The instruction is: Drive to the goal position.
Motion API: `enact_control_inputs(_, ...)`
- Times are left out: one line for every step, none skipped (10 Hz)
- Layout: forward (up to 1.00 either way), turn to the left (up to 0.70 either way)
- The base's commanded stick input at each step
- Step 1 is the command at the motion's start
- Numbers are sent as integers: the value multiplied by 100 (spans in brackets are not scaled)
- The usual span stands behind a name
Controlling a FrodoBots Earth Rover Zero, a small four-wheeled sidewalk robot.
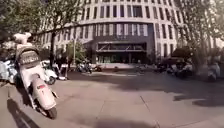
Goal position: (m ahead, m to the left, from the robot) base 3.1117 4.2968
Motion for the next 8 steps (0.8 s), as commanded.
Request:
enact_control_inputs(45,0)
enact_control_inputs(45,2)
enact_control_inputs(45,27)
enact_control_inputs(45,27)
enact_control_inputs(45,27)
enact_control_inputs(45,27)
enact_control_inputs(45,27)
enact_control_inputs(45,27)
